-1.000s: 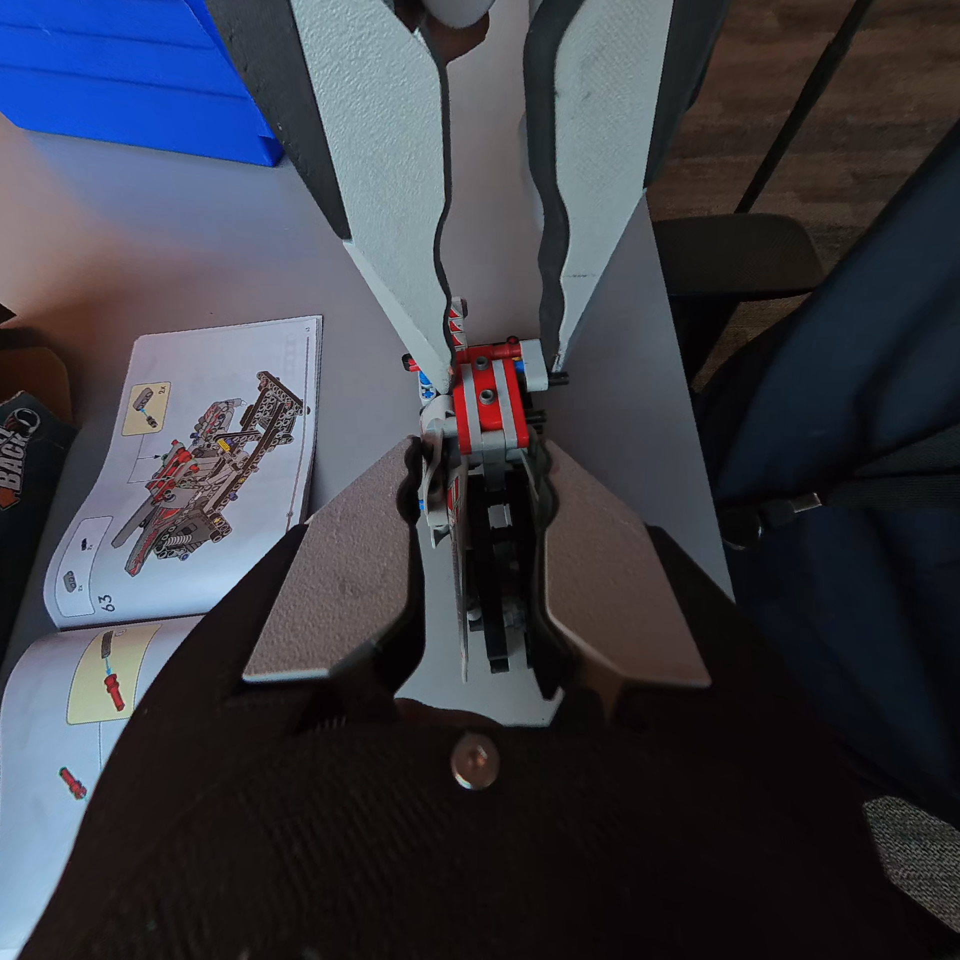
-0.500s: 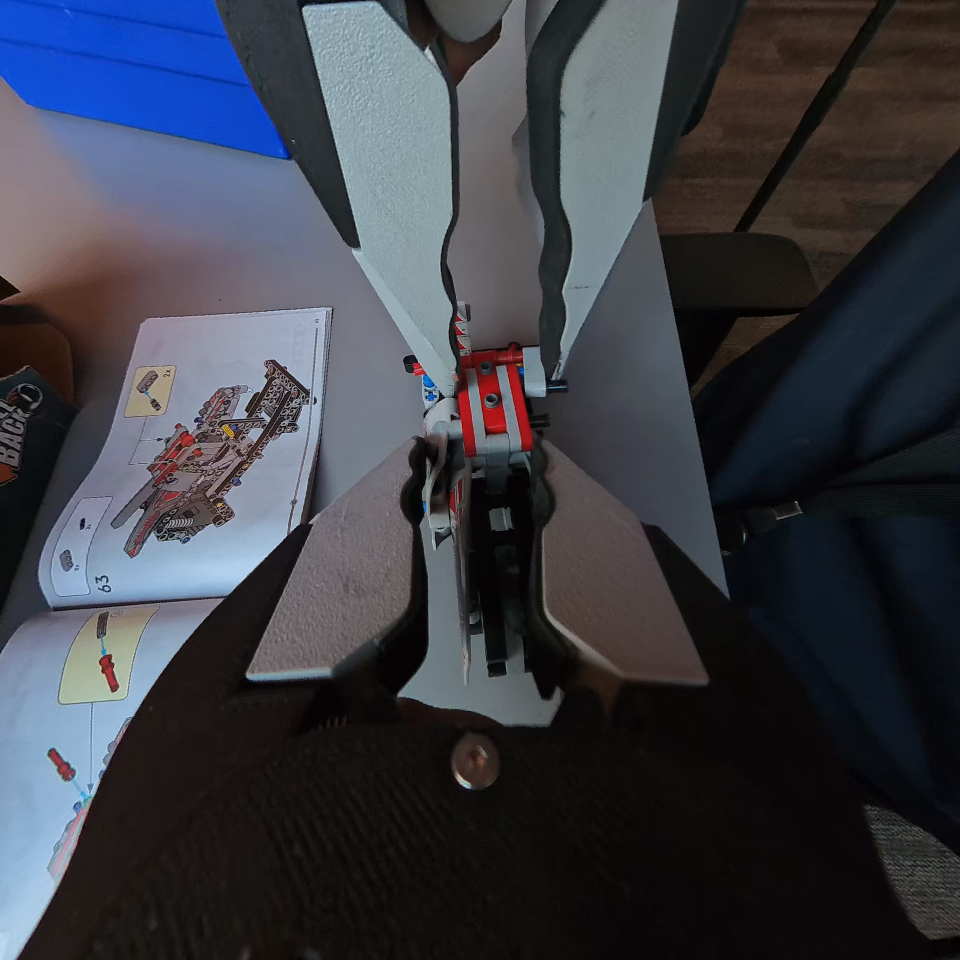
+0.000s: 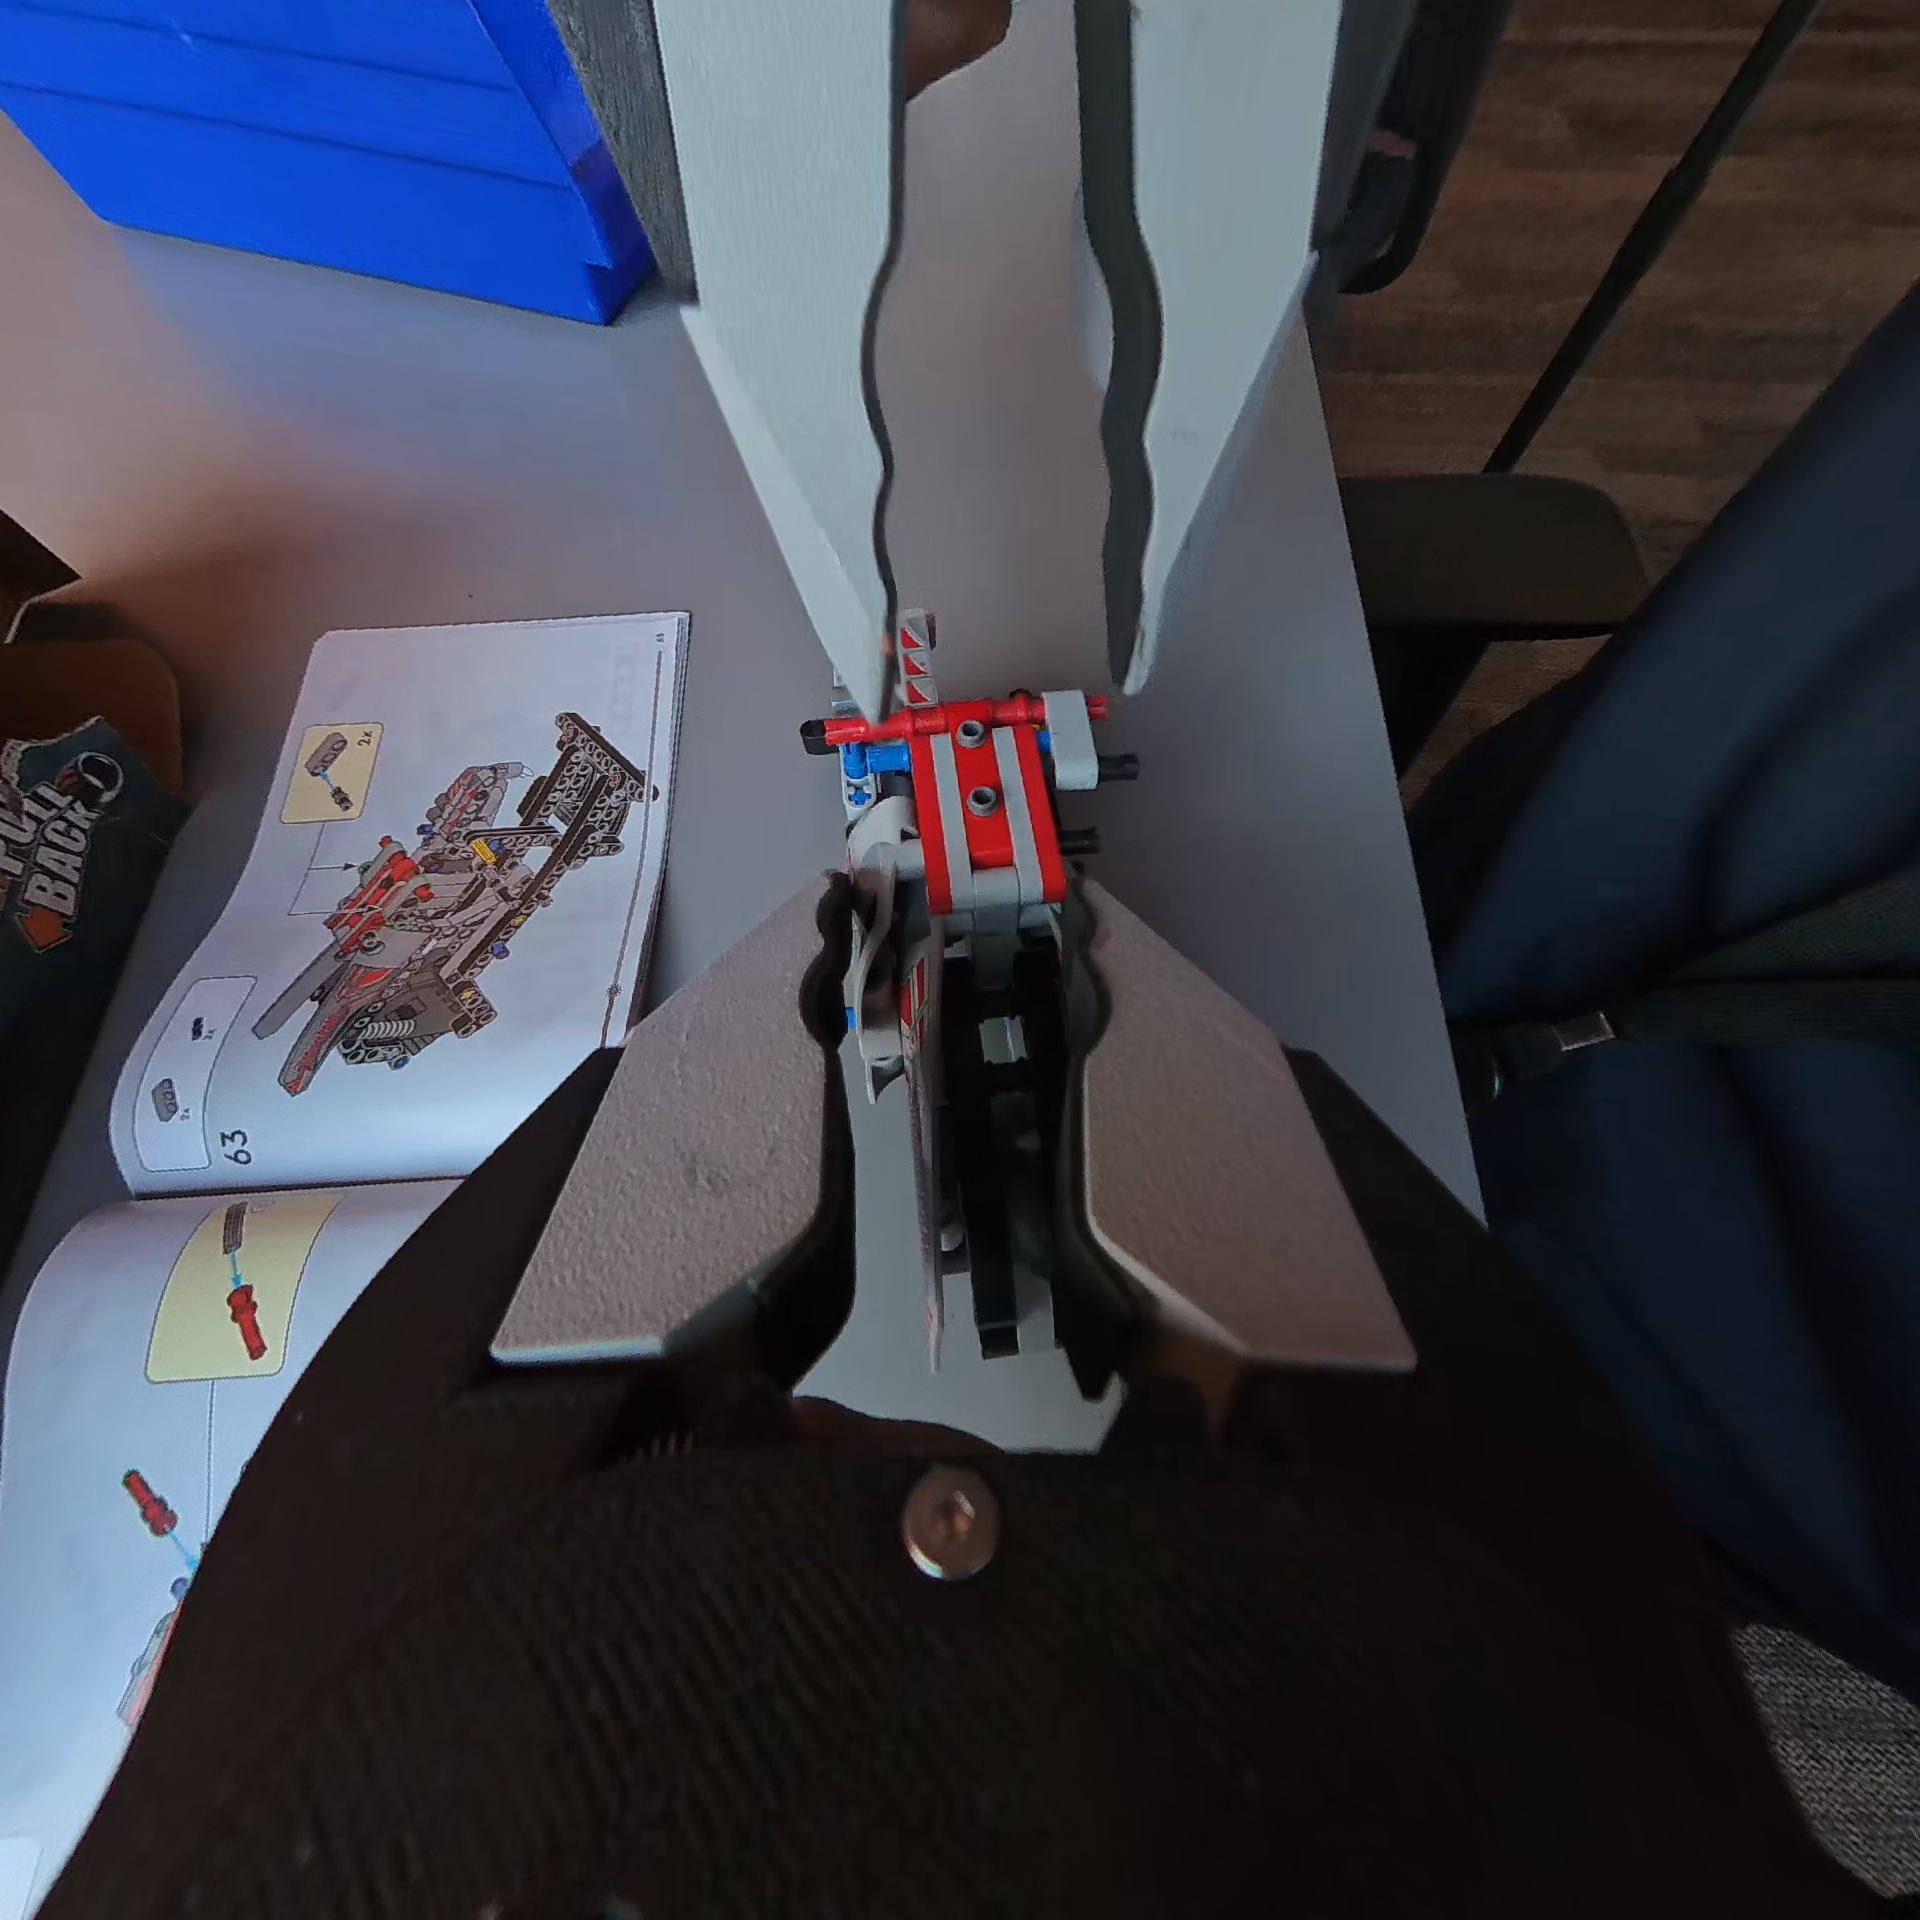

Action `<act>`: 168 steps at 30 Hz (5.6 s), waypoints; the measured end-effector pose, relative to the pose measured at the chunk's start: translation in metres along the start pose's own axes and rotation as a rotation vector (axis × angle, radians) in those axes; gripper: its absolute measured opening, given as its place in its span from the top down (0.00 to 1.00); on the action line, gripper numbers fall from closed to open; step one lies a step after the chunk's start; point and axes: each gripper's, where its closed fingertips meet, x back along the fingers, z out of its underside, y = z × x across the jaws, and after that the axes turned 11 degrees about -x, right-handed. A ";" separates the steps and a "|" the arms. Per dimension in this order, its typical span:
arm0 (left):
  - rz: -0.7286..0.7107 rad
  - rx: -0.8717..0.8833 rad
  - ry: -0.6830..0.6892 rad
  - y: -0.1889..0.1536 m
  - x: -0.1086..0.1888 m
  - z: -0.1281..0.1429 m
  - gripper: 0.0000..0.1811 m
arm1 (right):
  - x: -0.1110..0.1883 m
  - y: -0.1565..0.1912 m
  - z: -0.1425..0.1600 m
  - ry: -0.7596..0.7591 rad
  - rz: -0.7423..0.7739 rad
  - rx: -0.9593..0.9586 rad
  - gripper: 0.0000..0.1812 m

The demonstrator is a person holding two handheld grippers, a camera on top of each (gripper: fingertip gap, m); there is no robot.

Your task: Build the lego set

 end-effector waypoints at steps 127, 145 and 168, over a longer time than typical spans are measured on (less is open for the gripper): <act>0.276 0.438 0.026 0.018 -0.004 -0.017 0.84 | 0.000 -0.008 0.014 -0.815 -0.507 -0.980 0.92; 0.459 0.421 0.101 0.008 -0.004 -0.027 0.87 | 0.021 -0.016 -0.016 -0.796 -0.332 -0.701 0.95; 0.099 0.059 0.114 -0.011 0.004 -0.026 0.95 | 0.020 0.007 -0.025 -0.535 0.021 -0.294 0.97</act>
